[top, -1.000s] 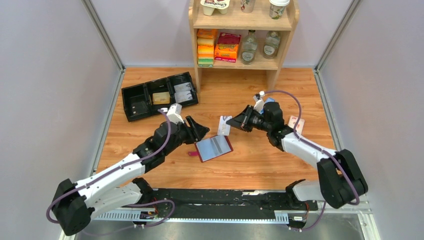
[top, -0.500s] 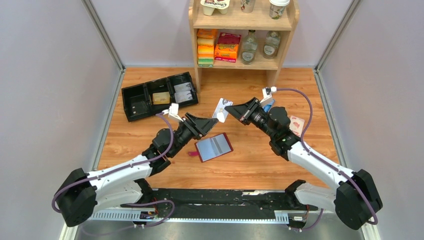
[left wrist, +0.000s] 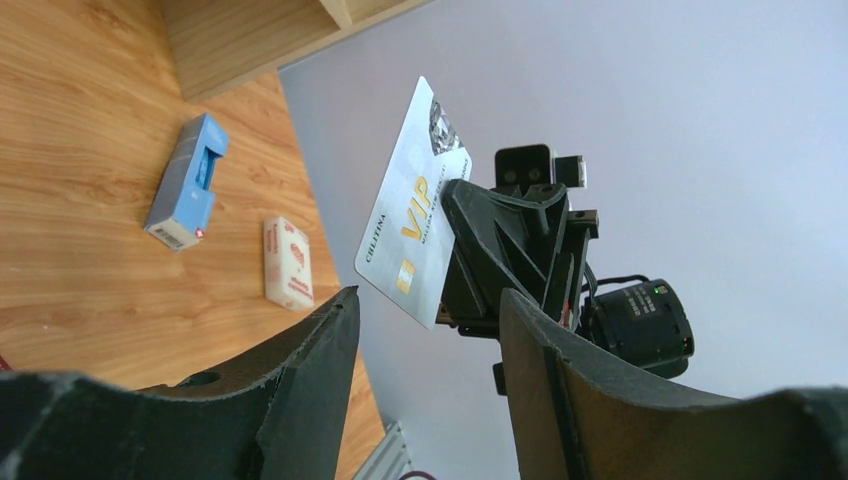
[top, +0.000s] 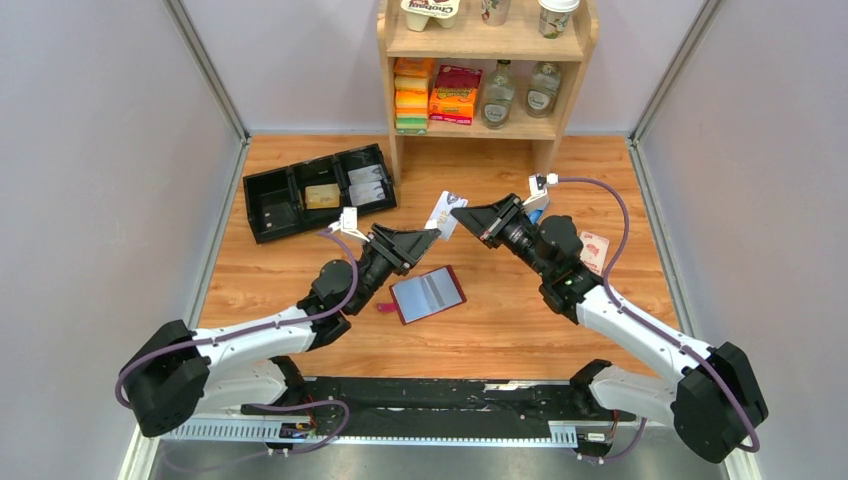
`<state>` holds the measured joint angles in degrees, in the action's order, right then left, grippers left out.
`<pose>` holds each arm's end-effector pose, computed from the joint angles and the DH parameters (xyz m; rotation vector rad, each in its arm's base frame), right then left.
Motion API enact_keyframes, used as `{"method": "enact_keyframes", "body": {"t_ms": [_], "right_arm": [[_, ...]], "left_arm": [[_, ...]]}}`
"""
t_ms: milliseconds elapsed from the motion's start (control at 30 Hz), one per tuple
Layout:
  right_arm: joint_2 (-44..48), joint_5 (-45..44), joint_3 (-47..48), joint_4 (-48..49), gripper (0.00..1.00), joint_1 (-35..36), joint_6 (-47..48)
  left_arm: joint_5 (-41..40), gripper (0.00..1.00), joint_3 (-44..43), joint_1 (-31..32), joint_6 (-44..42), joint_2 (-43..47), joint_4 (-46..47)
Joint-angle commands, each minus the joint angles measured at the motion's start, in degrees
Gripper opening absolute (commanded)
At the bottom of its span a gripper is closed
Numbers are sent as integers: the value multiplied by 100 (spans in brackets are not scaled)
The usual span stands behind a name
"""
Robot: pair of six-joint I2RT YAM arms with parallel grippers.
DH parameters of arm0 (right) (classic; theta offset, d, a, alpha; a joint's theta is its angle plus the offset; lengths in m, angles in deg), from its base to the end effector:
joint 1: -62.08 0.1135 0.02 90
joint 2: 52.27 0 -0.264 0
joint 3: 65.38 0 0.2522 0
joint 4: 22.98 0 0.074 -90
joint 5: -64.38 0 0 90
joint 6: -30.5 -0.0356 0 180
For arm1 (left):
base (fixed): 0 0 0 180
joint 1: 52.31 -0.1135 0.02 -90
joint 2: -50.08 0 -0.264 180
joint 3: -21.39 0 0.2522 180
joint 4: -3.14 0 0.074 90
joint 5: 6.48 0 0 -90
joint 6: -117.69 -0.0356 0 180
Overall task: Take the credit cards out of the card holder
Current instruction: Place the credit card in the storage box.
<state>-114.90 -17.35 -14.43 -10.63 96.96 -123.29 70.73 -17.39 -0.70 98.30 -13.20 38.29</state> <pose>0.2061 0.1499 0.2982 0.3137 1.7308 1.4290 0.1538 -0.1814 0.2648 -0.4718 1.5247 -1.5839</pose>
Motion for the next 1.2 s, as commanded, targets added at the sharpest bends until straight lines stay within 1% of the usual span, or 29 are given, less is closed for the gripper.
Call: {"method": "enact_keyframes", "body": {"t_ms": [0, 267, 367, 500, 567, 600, 633, 667, 700, 733, 767, 800, 867, 900, 933, 967, 1000, 1033, 1067, 1100, 1133, 1167], "right_arm": [[128, -80, 96, 395, 0, 55, 7], [58, -1, 69, 544, 0, 160, -19], [58, -10, 52, 536, 0, 178, -19], [32, -10, -10, 553, 0, 195, -55], [5, -10, -19, 562, 0, 204, -63], [-3, -10, -19, 562, 0, 204, -72], [-12, -1, -27, 571, 0, 204, -72], [-30, -10, -28, 562, 0, 204, -55], [-21, -19, -45, 553, 0, 204, -46], [-12, -36, -54, 527, 1, 204, -37], [-12, -45, -54, 475, 4, 204, -2], [-4, -71, -54, 431, 7, 204, 42], [40, -106, -28, 290, 18, 204, 217], [75, -124, -10, 176, 26, 204, 340], [119, -150, 16, 1, 34, 204, 497], [163, -185, 42, -166, 39, 204, 647], [242, -247, 60, -376, 45, 195, 840], [312, -352, 78, -683, 52, 195, 1007], [409, -422, 87, -886, 60, 195, 1174], [505, -527, 87, -1106, 67, 195, 1367], [602, -633, 78, -1291, 72, 195, 1569], [716, -773, 69, -1510, 77, 195, 1771]], "left_arm": [[-188, 60, -188, 33, 339, -113, 444], [-381, 52, -223, 42, 743, -342, 646], [-399, 49, -206, 42, 744, -404, 883], [-504, 43, -197, 42, 674, -439, 1103], [-548, 37, -206, 42, 647, -456, 1200], [-566, 31, -179, 42, 647, -456, 1218], [-609, 28, -162, 42, 656, -456, 1261], [-645, 21, -118, 42, 673, -448, 1314], [-697, 18, -100, 33, 682, -439, 1341], [-724, 12, -57, 42, 682, -430, 1376], [-759, 5, -30, 33, 674, -404, 1376], [-785, 1, 14, 42, 656, -395, 1367], [-821, 0, 75, 24, 595, -334, 1315], [-821, 0, 111, 15, 516, -273, 1280], [-786, 0, 146, -63, 489, -220, 1123], [-612, 0, 146, -125, 498, -80, 904], [-453, 0, 103, -317, 480, 0, 423], [-217, 0, 85, -406, 376, 192, 183], [-75, 0, -20, -633, 349, 298, -567], [257, 0, -186, -783, 244, 526, -949], [434, 0, -310, -1089, 121, 597, -1736], [732, 0, -528, -1327, -159, 737, -2075]]}}
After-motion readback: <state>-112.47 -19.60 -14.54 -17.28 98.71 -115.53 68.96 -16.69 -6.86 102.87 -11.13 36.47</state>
